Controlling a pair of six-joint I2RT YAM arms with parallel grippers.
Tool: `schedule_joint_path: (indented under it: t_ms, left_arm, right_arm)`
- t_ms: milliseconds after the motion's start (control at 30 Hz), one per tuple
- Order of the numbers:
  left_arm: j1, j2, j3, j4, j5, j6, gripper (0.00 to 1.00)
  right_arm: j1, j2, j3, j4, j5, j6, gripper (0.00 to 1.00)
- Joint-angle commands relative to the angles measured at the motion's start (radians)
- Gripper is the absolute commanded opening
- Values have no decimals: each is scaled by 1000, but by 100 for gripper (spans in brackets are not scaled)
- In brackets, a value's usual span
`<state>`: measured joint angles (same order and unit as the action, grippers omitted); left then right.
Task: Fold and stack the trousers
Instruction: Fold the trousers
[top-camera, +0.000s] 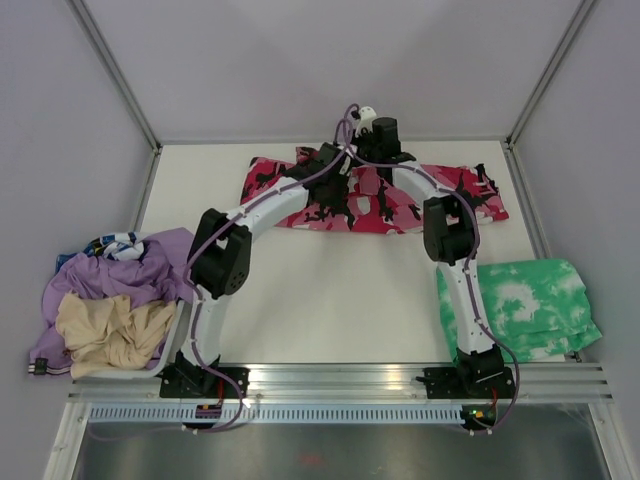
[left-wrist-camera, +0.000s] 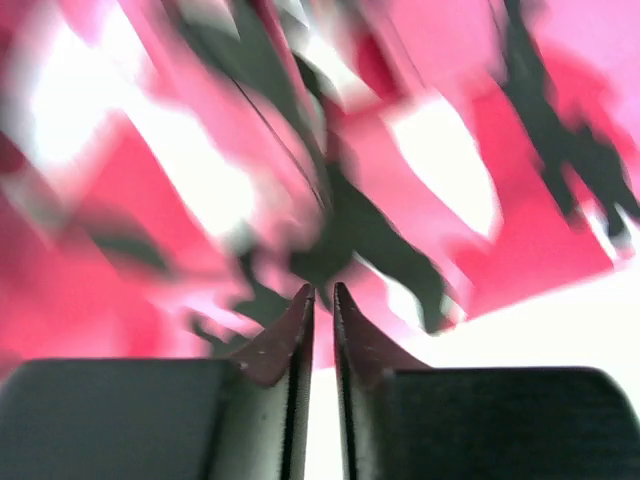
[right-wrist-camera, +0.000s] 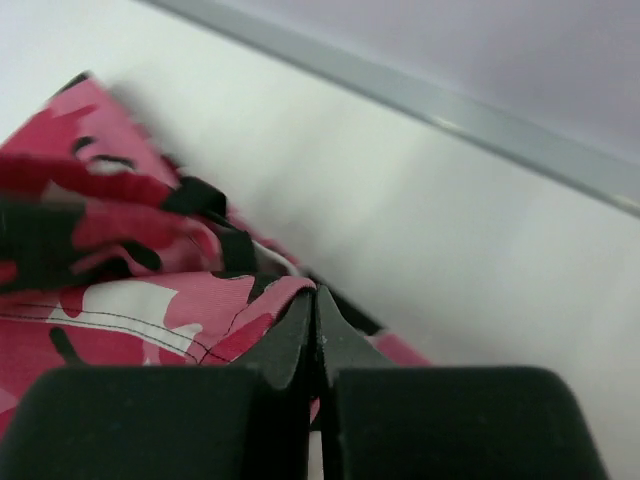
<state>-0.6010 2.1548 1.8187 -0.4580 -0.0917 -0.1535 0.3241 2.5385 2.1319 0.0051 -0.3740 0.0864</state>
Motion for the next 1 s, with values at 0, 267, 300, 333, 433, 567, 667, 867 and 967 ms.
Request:
schedule_joint_path:
  t_ms: [0, 267, 300, 333, 433, 567, 667, 867, 967]
  left_arm:
    - [-109, 16, 10, -166, 71, -20, 23]
    - [-106, -13, -6, -156, 3, -67, 35]
    - [-100, -27, -9, -150, 0, -86, 37]
    - [-94, -42, -16, -142, 1, -101, 46]
    - [-50, -99, -21, -130, 4, -175, 58]
    - [70, -148, -25, -149, -37, -280, 71]
    - [179, -184, -70, -130, 15, -365, 76]
    - [230, -179, -144, -12, 39, -307, 76]
    - [228, -170, -188, 85, 87, -271, 73]
  right_arm:
    - [-86, 2, -12, 121, 94, 3, 0]
    - [-92, -59, -65, 107, -109, 21, 9]
    - [-92, -66, -76, 98, -127, 21, 15]
    - [-92, -76, -88, 92, -158, 21, 17]
    - [-92, -124, -142, 49, -212, 4, 47]
    - [-96, -220, -181, -62, -244, -39, 78]
    - [-102, -302, -187, -142, -206, -21, 88]
    - [-105, -432, -277, -111, -195, 159, 94]
    - [-83, -455, -366, -71, -204, 252, 94]
